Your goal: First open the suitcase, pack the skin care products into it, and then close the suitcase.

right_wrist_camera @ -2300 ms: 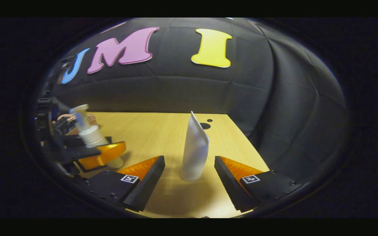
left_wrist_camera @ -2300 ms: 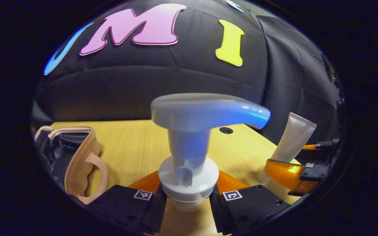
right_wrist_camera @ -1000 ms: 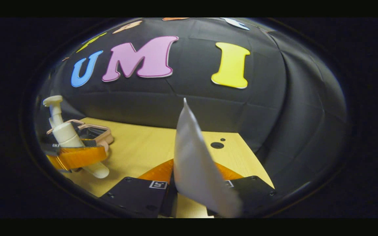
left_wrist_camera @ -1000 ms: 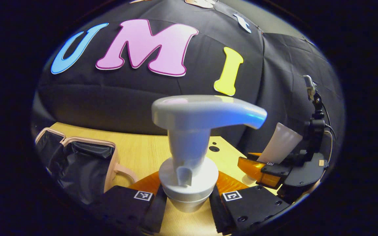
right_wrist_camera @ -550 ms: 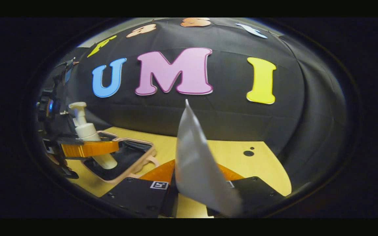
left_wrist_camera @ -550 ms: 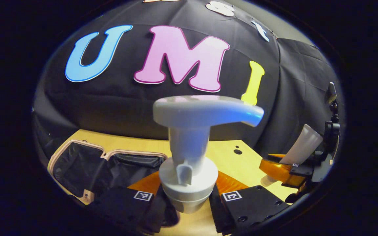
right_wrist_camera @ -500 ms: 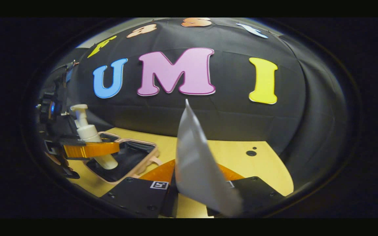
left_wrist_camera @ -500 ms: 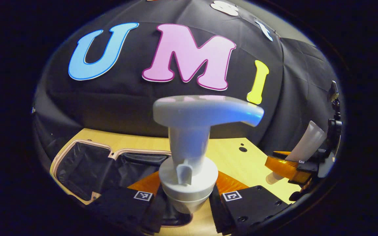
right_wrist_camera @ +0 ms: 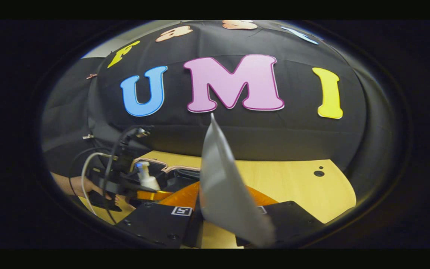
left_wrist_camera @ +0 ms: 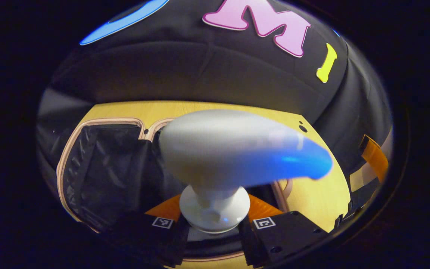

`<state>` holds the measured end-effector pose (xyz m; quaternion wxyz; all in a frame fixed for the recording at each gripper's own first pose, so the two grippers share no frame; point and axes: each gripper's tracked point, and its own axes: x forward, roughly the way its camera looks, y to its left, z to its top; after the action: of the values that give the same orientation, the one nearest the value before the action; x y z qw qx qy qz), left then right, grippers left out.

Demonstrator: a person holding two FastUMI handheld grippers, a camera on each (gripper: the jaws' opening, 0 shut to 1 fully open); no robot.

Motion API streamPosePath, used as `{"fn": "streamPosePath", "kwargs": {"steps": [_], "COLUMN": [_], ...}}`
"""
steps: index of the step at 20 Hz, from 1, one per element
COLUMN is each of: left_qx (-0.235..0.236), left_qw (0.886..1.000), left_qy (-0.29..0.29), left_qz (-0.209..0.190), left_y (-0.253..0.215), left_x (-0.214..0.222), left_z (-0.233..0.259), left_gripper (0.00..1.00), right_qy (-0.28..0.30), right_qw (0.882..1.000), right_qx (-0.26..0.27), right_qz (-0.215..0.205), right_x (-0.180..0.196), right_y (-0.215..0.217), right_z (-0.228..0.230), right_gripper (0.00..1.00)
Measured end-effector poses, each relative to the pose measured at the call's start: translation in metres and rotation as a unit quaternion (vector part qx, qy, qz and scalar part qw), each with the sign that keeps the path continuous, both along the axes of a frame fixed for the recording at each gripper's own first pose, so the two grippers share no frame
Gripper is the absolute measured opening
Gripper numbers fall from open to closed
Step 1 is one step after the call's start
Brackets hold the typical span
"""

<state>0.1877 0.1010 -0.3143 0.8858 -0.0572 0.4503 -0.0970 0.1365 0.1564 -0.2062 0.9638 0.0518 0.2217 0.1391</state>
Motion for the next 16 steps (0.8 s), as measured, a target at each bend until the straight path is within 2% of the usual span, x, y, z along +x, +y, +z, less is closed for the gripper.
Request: {"fn": "streamPosePath", "kwargs": {"steps": [2, 4, 6, 9, 13, 16], "left_qx": [0.009, 0.012, 0.021, 0.01, -0.003, 0.022], "left_qw": [0.999, 0.999, 0.996, 0.993, 0.99, 0.985], "left_qy": [0.041, 0.046, 0.087, 0.121, 0.137, 0.169], "left_qz": [0.002, -0.001, -0.003, -0.006, 0.018, 0.03], "left_y": [-0.002, -0.004, 0.001, 0.003, 0.009, 0.018], "left_x": [-0.001, 0.009, 0.009, 0.014, 0.027, 0.023], "left_z": [-0.015, -0.011, -0.016, -0.019, -0.026, -0.04], "left_gripper": [0.63, 0.64, 0.65, 0.66, 0.68, 0.69], "right_qy": [0.022, 0.049, 0.075, 0.113, 0.136, 0.166], "right_qw": [1.0, 0.999, 0.997, 0.993, 0.988, 0.983], "right_qx": [0.014, 0.022, 0.029, 0.045, 0.074, 0.077], "right_qz": [0.004, 0.004, 0.007, 0.012, 0.019, 0.023], "right_x": [0.001, 0.002, 0.003, 0.0, 0.005, 0.009], "right_y": [0.013, 0.023, 0.031, 0.045, 0.063, 0.075], "right_z": [-0.012, -0.029, -0.047, -0.066, -0.077, -0.096], "right_gripper": [0.29, 0.29, 0.29, 0.29, 0.29, 0.29]}}
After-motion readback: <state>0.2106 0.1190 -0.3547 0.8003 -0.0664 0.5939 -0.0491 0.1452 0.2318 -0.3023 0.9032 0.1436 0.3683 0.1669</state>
